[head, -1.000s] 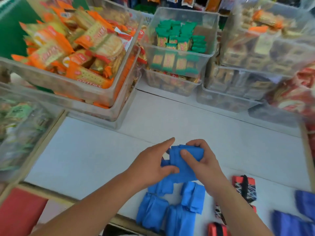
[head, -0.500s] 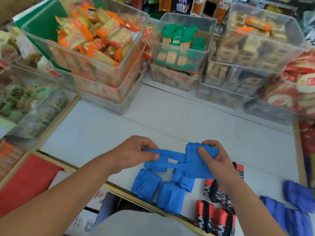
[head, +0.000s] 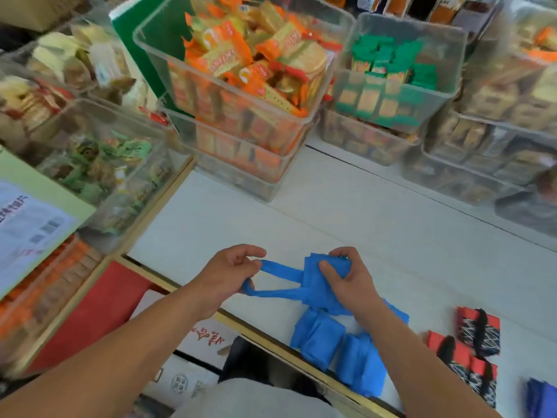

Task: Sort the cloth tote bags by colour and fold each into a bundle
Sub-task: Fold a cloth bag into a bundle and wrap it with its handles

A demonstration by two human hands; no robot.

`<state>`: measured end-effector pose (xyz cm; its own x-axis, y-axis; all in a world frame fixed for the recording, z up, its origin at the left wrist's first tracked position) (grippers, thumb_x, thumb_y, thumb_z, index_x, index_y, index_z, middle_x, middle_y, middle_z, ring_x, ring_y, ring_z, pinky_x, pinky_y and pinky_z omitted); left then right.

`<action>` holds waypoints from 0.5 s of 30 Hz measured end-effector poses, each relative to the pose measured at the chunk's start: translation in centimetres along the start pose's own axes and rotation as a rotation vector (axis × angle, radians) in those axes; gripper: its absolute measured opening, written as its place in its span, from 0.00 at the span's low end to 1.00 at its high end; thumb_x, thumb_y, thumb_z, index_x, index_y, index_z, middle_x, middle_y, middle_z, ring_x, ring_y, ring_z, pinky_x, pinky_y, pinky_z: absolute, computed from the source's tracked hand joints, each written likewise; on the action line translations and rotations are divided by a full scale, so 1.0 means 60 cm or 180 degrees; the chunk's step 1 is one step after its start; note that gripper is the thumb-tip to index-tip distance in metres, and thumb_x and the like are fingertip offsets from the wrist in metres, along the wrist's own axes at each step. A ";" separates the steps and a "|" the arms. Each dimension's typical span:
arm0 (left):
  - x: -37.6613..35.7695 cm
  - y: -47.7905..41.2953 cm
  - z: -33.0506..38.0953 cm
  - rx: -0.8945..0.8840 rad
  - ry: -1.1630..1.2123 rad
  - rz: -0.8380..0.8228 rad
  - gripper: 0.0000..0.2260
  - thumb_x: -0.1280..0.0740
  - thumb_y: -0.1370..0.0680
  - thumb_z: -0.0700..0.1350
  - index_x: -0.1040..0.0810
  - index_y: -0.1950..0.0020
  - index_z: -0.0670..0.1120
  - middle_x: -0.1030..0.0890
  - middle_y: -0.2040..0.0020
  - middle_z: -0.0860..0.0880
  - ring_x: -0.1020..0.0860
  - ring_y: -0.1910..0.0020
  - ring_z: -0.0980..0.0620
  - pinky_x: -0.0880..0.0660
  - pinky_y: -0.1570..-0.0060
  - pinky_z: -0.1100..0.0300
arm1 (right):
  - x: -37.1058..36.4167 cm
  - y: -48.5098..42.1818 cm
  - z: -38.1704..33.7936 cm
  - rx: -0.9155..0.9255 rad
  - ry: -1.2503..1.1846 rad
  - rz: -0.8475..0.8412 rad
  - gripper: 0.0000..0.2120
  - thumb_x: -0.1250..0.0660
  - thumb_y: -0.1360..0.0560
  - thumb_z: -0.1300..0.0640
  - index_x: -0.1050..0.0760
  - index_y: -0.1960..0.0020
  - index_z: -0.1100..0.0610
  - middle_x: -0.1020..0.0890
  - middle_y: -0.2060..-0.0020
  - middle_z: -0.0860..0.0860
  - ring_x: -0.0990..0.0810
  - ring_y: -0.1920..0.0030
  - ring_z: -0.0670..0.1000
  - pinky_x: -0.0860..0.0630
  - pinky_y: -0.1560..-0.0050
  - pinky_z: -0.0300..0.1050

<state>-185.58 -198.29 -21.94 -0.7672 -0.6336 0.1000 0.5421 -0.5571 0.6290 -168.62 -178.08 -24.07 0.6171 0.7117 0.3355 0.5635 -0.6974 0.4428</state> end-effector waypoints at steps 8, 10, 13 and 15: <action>0.118 -0.056 -0.128 0.0645 0.0552 0.0621 0.11 0.30 0.25 0.36 0.15 0.48 0.49 0.14 0.56 0.44 0.18 0.62 0.50 0.17 0.49 0.53 | -0.197 -0.131 0.018 0.0542 0.1442 -0.0450 0.12 0.30 0.22 0.48 0.31 0.43 0.45 0.24 0.52 0.47 0.23 0.55 0.51 0.27 0.59 0.46; 0.117 -0.069 -0.153 0.0758 0.0623 0.0700 0.10 0.30 0.25 0.35 0.18 0.47 0.47 0.14 0.54 0.43 0.17 0.61 0.49 0.17 0.48 0.51 | -0.217 -0.154 0.031 0.0669 0.1819 -0.0384 0.12 0.32 0.21 0.46 0.29 0.40 0.46 0.27 0.49 0.48 0.24 0.52 0.51 0.27 0.57 0.47; 0.113 -0.091 -0.166 0.0610 0.0614 0.0733 0.08 0.33 0.23 0.33 0.20 0.49 0.44 0.16 0.50 0.44 0.17 0.62 0.50 0.17 0.48 0.48 | -0.220 -0.182 0.029 0.0941 0.2448 0.0030 0.13 0.30 0.22 0.47 0.25 0.40 0.49 0.26 0.46 0.51 0.24 0.49 0.55 0.26 0.55 0.49; 0.112 -0.106 -0.161 0.0322 0.0205 0.0673 0.11 0.37 0.20 0.33 0.18 0.51 0.47 0.18 0.48 0.49 0.17 0.61 0.53 0.18 0.49 0.59 | -0.229 -0.185 0.018 0.1540 0.2695 0.0309 0.10 0.28 0.24 0.54 0.21 0.43 0.53 0.22 0.43 0.54 0.23 0.45 0.60 0.23 0.50 0.54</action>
<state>-190.87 -204.21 -32.70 -0.6150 -0.7653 0.1903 0.6488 -0.3539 0.6736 -182.75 -180.18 -34.52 0.1812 0.3427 0.9218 0.8121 -0.5808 0.0563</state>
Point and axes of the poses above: each hand's wrist, its own y-axis away from the middle knuckle, its own x-axis out of the back of the hand, z = x × y, the point moved 8 cm from there along -y, towards the middle knuckle
